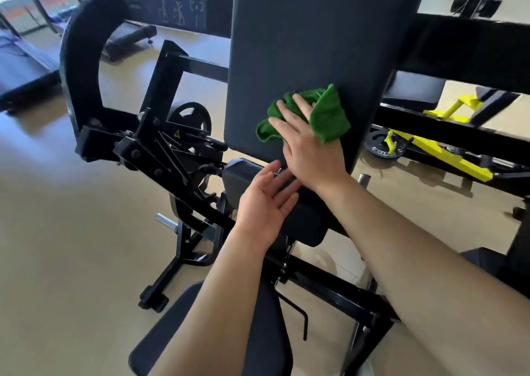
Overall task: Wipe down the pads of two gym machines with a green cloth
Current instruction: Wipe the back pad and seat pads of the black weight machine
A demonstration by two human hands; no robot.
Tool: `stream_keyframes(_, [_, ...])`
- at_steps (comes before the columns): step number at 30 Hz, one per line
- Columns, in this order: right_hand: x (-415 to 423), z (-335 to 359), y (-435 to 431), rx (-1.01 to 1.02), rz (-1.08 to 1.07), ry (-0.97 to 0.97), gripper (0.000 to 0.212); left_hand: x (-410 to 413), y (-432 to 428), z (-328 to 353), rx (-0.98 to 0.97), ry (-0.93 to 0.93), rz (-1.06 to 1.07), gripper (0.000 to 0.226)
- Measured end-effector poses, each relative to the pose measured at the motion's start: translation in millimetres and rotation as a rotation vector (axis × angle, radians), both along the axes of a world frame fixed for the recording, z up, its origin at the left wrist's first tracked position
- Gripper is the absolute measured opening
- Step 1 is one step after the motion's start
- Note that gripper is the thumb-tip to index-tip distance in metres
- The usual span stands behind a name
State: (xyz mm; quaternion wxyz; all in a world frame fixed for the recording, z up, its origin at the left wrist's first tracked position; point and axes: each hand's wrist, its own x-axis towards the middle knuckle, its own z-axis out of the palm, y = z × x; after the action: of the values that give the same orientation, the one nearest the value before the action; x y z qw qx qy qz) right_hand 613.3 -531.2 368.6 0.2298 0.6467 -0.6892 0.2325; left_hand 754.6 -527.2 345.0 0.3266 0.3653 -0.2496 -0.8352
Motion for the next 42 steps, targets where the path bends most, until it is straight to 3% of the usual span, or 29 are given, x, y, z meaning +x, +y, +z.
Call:
stream_keyframes(3, [24.9,-6.9,-15.3,0.092,0.086,-0.072,0.039,13.0,-11.9,-10.9,0.000,-0.014,0.085,0.031])
stream_keyframes(6, [60.6,-27.3,-3.8,0.246,0.149,-0.324,0.031,27.9,-16.9,-24.8,0.011,0.107,0.128,0.038])
stream_keyframes(9, [75.2,-43.6,6.6,0.313,0.086,-0.613,0.037,43.0,-17.4,-39.6,-0.018,0.089,0.136,0.040])
stream_keyframes(11, [77.8,-53.5,11.2,0.426,0.045,-0.587,0.048,45.2,-18.7,-47.4,-0.073,0.032,0.196,0.041])
stream_keyframes(13, [77.0,-62.7,16.2,0.486,-0.029,-0.359,0.058,41.2,-26.6,-49.0,-0.192,-0.051,0.262,0.041])
stream_keyframes(16, [76.2,-75.3,32.3,0.413,-0.158,-0.231,0.061,33.3,-47.4,-50.1,-0.552,-0.388,0.282,0.043])
stream_keyframes(21, [73.8,-92.8,34.9,0.511,-0.185,-0.125,0.068,35.3,-68.0,-81.1,-1.519,-0.986,0.047,0.031])
stream_keyframes(23, [71.2,-89.4,17.0,0.580,-0.127,-0.084,0.071,48.8,-94.0,-99.8,-1.652,-1.141,0.037,0.034])
stream_keyframes(27, [72.0,-77.0,-32.8,0.708,-0.018,-0.084,0.082,70.4,-136.1,-110.8,-1.548,-1.403,0.022,0.047])
stream_keyframes(29, [72.3,-73.9,-50.0,0.745,0.019,-0.091,0.083,63.6,-134.7,-99.5,-1.520,-1.409,0.052,0.047])
stream_keyframes(33, [61.1,-77.5,-32.5,0.701,0.014,-0.063,0.072,36.7,-101.3,-80.3,-1.325,-1.175,0.178,0.042])
stream_keyframes(37, [47.3,-89.4,28.8,0.466,-0.113,-0.051,0.049,9.2,-47.8,-96.9,-1.439,-1.070,0.004,0.043])
stream_keyframes(42, [27.8,-111.6,96.5,0.285,-0.170,-0.304,0.047,-13.1,8.9,-99.5,-1.608,-0.921,-0.122,0.042])
